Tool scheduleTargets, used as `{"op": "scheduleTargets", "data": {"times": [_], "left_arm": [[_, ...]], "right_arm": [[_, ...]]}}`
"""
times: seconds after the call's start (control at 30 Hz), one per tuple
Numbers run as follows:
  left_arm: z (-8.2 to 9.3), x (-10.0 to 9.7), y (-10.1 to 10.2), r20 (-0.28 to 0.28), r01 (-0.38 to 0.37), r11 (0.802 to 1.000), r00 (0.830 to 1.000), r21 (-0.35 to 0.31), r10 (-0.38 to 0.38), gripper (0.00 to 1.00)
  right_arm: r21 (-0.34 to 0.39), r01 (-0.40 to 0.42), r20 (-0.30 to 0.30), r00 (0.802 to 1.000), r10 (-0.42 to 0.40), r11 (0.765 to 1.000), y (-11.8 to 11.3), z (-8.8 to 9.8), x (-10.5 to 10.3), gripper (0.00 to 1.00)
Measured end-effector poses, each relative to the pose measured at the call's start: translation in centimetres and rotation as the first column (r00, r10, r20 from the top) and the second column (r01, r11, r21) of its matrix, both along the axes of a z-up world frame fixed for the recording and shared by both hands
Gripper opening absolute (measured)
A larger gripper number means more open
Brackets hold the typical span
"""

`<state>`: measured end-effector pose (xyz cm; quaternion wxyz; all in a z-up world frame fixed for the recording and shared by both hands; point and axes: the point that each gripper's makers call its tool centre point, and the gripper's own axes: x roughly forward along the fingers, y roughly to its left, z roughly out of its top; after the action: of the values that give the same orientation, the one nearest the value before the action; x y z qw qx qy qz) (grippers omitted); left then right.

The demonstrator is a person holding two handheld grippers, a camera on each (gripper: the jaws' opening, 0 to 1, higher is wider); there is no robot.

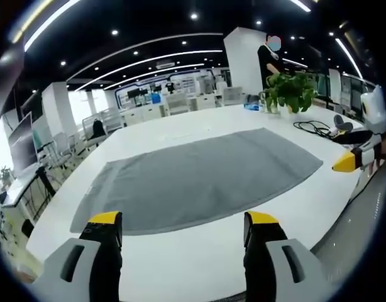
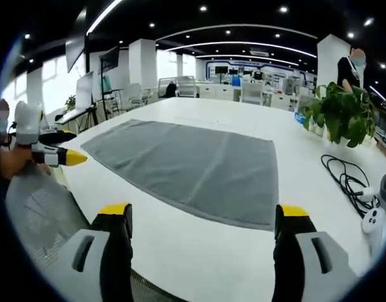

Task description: Fold the towel on the table until its edges align and the towel forms a compact rectangular stack.

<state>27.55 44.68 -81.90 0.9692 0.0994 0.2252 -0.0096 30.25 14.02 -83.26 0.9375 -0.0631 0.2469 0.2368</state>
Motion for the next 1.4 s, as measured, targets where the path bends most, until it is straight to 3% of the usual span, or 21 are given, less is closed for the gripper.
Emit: {"op": "scheduleTargets", "data": {"times": [0.33,0.43,0.63,0.83,0.9,1.03,1.2,1.3,1.4], "left_arm": [[0.3,-0.1,-0.6,0.008,0.019,1.0,1.0,-0.003,-0.019,0.82],[-0.1,0.0,-0.5,-0.013,0.015,1.0,1.0,-0.003,-0.015,0.84],[-0.2,0.1,-0.9,-0.026,0.063,0.998,0.998,0.011,-0.062,0.86],[0.8,0.2,-2.1,-0.011,0.136,0.991,0.991,0.003,-0.136,0.86],[1.3,0.4,-3.1,-0.002,0.199,0.98,0.98,0.025,-0.199,0.86],[1.7,1.0,-6.0,-0.01,0.315,0.949,0.949,-0.005,-0.316,0.85],[2.9,2.3,-9.7,0.007,0.461,0.887,0.887,0.001,-0.461,0.84],[4.0,3.0,-11.5,0.037,0.512,0.859,0.859,-0.006,-0.511,0.84],[4.5,3.6,-12.9,0.036,0.542,0.84,0.84,-0.029,-0.541,0.84]], "right_arm": [[-0.028,-0.013,-0.008,1.0,0.013,1.0,-0.1,-0.2,-0.1,0.92],[-0.015,0.006,-0.01,1.0,-0.006,1.0,-0.6,-0.1,0.1,0.91],[-0.001,0.032,-0.006,0.999,-0.032,1.0,-1.2,0.4,0.3,0.89],[-0.013,0.044,0.014,0.999,-0.044,0.999,-2.7,1.3,0.6,0.88],[-0.022,0.049,0.017,0.999,-0.048,0.999,-3.5,1.6,0.7,0.87],[-0.039,0.059,0.038,0.998,-0.057,0.998,-5.0,2.4,1.4,0.85],[-0.041,0.06,0.058,0.997,-0.058,0.997,-6.3,3.7,2.4,0.81],[-0.06,0.048,0.076,0.996,-0.043,0.997,-7.0,4.5,2.9,0.79],[-0.064,0.051,0.084,0.995,-0.046,0.997,-7.8,5.1,3.2,0.77]]}}
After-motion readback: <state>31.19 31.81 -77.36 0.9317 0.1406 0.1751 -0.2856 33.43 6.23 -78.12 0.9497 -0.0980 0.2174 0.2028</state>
